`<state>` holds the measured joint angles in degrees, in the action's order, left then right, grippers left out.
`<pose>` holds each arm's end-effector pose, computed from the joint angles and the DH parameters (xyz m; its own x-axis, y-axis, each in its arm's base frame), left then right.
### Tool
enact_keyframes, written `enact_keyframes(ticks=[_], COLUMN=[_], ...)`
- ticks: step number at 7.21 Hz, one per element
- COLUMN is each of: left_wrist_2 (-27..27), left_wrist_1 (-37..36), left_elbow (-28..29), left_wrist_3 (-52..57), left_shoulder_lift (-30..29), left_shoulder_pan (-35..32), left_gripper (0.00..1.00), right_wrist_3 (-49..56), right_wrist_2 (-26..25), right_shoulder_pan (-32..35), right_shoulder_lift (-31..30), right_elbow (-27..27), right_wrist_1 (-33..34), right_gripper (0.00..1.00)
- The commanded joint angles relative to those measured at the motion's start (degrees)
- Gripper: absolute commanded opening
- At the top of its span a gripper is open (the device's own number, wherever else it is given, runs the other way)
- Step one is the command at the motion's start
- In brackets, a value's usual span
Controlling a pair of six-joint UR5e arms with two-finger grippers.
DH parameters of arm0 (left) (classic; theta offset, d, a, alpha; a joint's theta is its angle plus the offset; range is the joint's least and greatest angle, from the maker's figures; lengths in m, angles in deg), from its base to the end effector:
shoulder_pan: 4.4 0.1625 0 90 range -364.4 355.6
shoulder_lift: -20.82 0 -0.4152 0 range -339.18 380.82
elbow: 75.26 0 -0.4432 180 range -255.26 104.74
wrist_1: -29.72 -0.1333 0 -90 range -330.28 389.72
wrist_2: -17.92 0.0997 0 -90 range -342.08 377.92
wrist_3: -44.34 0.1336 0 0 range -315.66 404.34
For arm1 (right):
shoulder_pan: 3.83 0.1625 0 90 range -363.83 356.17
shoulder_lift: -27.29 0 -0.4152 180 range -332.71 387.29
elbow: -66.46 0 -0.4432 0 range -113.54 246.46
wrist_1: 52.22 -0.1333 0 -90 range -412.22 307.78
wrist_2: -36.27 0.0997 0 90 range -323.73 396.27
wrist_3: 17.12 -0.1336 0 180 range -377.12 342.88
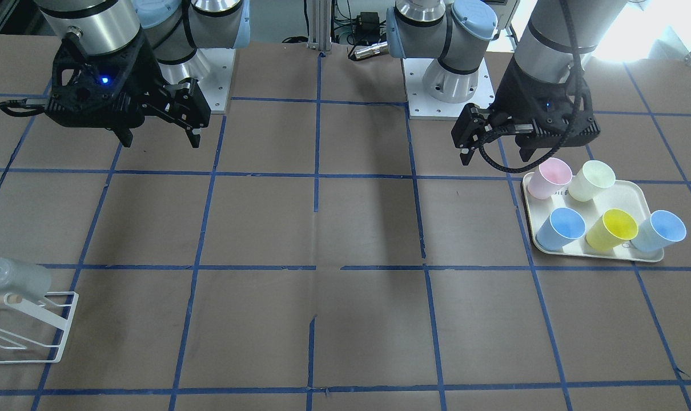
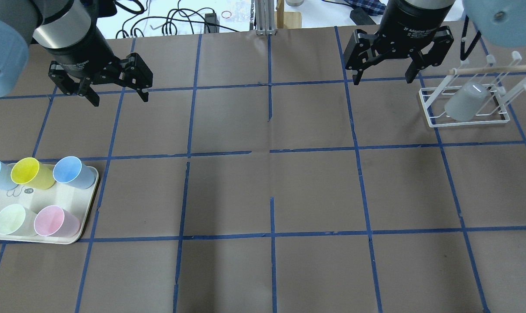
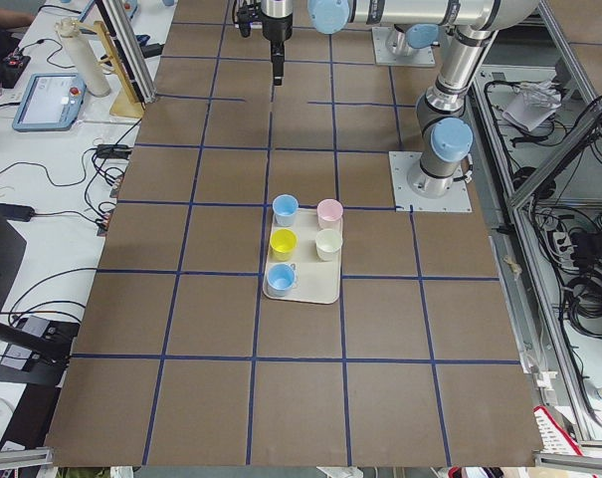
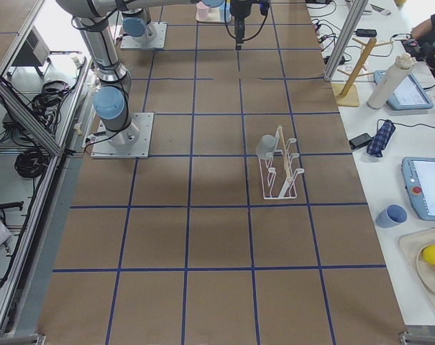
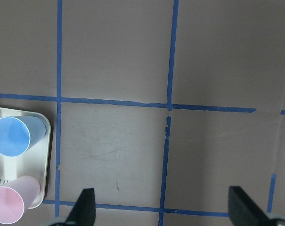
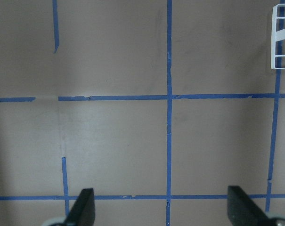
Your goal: Transfer IKEA cup to right arm and place on rack
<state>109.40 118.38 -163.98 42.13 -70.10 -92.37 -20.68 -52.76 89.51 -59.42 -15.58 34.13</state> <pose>-0.1102 -0.5577 0.4499 -0.9969 -0.0747 -0.0247 -0.0739 0.9968 -0.0306 0.1684 -0.5588 0.4813 -0.9998 0.0035 -0.0180 0.0038 0.9999 -0.0167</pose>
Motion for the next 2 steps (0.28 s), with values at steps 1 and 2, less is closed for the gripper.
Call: enact_keyframes(ticks=[1, 2], left_wrist_2=[-0.08, -0.08], left_wrist_1=[0.2, 0.2], left_elbow=[-0.14, -0.23], left_wrist_3=[-0.51, -0.52], left_shoulder_lift=[0.22, 0.39], left_shoulder_pan=[-0.18, -0.09], left_gripper=[1.0, 1.0], right_wrist_3=[-0.14, -0.14], right_wrist_2=[-0.01, -0.01], right_shoulder_pan=[0.0, 0.0], right_shoulder_lift=[-0.04, -0.04], right_elbow=[-0.05, -0.05], right_wrist_1=[0.13, 0.13], right_gripper=[1.0, 1.0])
